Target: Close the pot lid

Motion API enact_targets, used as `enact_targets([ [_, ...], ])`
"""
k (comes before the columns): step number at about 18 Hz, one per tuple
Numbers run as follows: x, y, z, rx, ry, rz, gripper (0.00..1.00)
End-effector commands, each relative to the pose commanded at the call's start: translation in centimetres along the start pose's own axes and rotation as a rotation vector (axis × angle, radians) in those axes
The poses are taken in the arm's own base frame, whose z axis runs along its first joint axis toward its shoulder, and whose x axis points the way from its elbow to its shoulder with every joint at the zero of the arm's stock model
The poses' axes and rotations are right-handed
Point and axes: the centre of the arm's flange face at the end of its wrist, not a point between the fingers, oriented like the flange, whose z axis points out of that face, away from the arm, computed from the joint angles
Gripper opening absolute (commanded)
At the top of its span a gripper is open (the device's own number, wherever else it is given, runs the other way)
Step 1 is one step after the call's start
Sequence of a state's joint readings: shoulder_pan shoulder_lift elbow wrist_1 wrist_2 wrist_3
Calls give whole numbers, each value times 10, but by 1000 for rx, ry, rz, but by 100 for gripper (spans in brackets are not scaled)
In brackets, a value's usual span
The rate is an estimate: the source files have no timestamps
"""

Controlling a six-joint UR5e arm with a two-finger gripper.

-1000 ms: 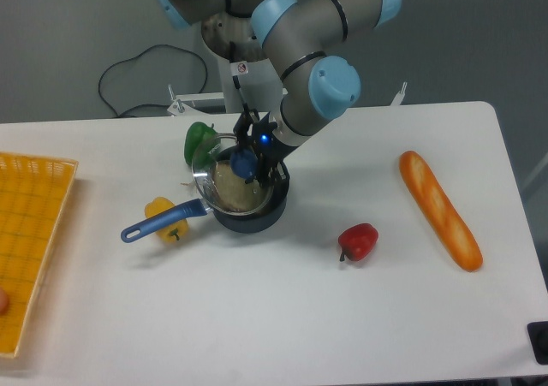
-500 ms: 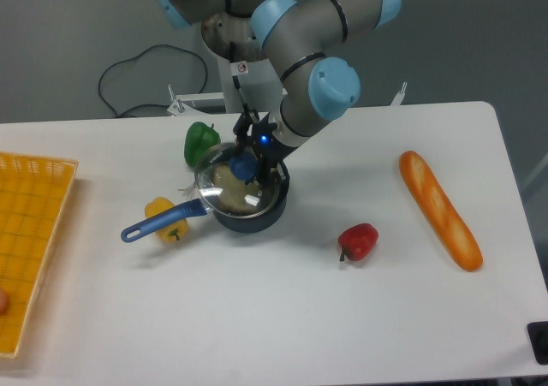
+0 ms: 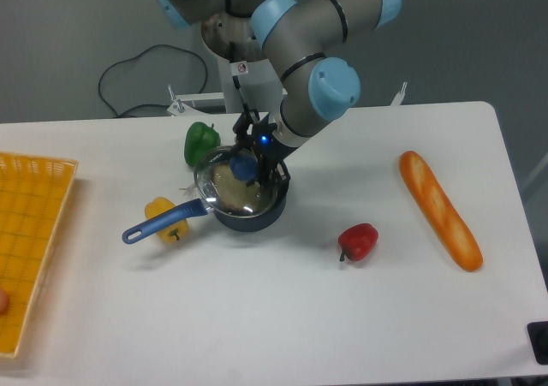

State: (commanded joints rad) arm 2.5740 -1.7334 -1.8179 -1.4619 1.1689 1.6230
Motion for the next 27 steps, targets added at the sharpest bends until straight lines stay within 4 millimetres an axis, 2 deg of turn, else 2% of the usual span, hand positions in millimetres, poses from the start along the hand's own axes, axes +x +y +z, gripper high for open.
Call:
enact_targets([
  [3, 3, -9, -16, -40, -35, 25, 100],
  [9, 16, -30, -83, -185, -183, 84, 100],
  [11, 18, -32, -100, -227, -221, 90, 100],
  [14, 18, -29, -126, -380, -335, 105, 100],
  [17, 17, -30, -137, -411, -374, 106, 100],
  [20, 25, -32, -142, -413, -377, 106, 100],
  [27, 34, -34, -144, -413, -368, 115, 100],
])
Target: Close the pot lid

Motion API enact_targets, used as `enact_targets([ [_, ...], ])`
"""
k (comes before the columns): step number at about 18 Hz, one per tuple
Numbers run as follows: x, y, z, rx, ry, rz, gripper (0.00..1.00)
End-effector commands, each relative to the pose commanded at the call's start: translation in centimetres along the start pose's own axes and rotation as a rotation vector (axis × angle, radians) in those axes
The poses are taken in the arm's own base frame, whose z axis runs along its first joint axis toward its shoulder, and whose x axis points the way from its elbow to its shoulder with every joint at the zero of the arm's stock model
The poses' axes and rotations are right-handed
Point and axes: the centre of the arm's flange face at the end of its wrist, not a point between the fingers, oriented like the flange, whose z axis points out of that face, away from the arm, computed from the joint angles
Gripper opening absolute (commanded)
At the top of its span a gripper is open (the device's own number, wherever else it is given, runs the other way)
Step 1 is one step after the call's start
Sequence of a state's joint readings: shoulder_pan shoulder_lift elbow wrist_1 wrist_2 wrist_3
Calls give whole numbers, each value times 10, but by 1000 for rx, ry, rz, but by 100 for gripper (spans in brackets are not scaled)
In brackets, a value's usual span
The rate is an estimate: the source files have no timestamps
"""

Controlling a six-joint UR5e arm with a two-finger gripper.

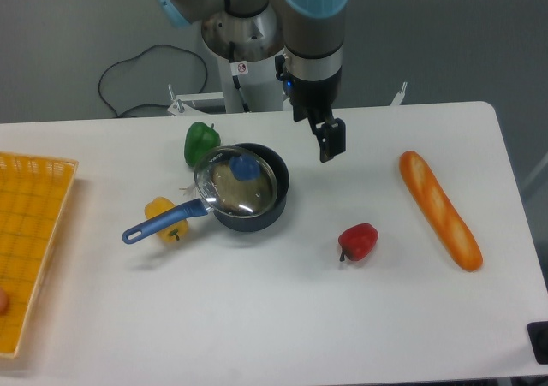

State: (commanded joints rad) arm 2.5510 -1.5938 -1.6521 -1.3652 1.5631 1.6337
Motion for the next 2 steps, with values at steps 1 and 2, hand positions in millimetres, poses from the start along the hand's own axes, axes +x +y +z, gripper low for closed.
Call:
enact_targets([
  [1, 1, 0, 1, 2, 3, 0, 100],
  [2, 1, -1, 2, 5, 4, 0, 100],
])
